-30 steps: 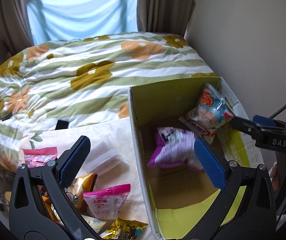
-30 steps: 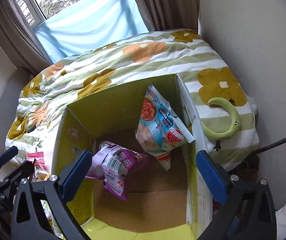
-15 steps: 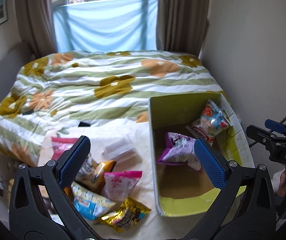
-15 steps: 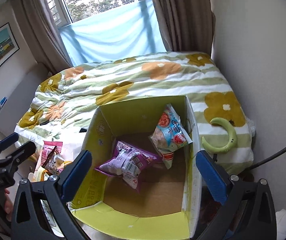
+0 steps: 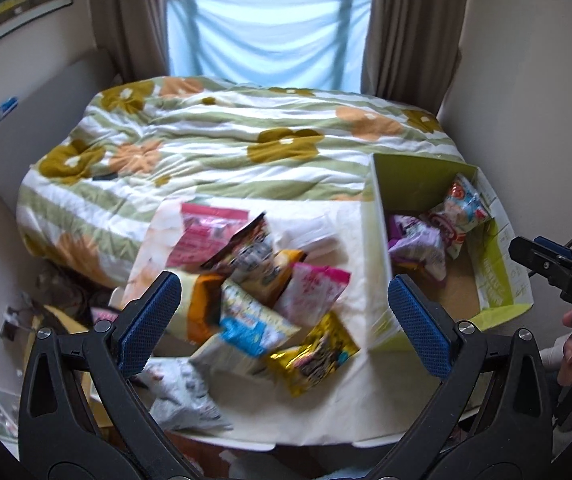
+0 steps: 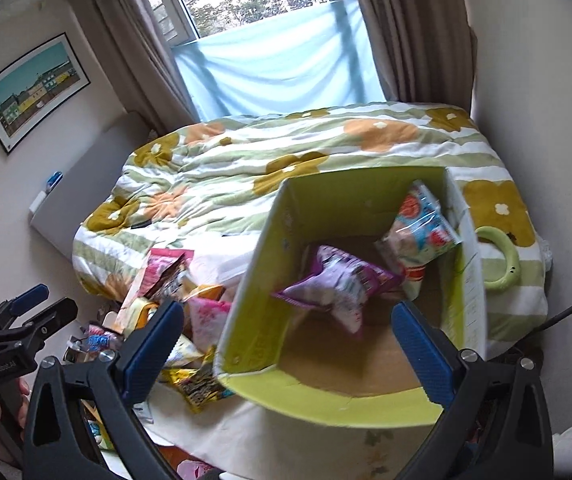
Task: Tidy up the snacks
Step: 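Move both tools back over the snack pile, then grasp the white printed snack bag with the left tool while the right tool grasps the gold Pillows bag, then carry both bags into the yellow box and open both tools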
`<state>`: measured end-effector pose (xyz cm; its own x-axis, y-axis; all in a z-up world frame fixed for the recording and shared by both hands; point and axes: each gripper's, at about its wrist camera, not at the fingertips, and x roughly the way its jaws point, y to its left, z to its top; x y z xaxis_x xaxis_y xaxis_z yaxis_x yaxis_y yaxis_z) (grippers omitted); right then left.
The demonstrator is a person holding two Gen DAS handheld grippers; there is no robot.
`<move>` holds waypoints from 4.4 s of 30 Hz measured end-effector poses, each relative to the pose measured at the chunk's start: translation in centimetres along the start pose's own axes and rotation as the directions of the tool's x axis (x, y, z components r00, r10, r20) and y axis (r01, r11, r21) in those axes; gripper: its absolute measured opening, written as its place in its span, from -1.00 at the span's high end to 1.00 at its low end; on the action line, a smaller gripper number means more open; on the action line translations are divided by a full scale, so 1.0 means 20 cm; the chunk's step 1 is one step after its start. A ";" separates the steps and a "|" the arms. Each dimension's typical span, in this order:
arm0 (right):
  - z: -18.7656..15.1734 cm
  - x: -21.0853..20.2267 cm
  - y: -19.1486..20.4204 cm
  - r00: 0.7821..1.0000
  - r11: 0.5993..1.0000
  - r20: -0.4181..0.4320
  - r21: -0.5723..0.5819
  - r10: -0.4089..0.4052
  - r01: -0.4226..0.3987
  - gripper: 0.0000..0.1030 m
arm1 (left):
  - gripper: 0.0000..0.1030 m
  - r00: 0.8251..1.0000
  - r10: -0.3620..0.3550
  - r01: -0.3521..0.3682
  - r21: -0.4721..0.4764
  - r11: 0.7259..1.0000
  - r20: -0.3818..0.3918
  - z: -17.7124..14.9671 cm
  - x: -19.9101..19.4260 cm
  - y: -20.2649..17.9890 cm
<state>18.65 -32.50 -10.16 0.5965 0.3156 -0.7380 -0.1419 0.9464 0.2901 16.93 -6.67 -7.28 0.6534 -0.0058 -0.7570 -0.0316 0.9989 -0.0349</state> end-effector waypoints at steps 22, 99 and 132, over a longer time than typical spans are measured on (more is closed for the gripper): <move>-0.66 0.49 0.54 0.992 0.981 -0.128 0.189 -0.024 0.048 -1.00 | -0.99 0.968 -0.005 -0.017 -0.087 0.996 -0.250 -0.68 0.42 0.68; -0.42 0.16 0.44 0.994 0.958 0.095 0.275 0.057 -0.081 0.16 | -0.35 0.994 -0.105 0.105 -0.087 0.991 -0.001 -0.16 0.15 0.58; -0.09 0.01 -0.67 1.000 0.973 0.022 0.230 0.001 -0.006 0.16 | -0.87 0.941 -0.253 0.283 0.111 0.953 -0.225 -0.09 0.69 -1.02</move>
<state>19.32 -45.09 -15.30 0.6134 0.3149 -0.7242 0.0403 0.9034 0.4270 25.20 -27.21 -18.12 0.4523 -0.2687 -0.8504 0.2388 0.9552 -0.1747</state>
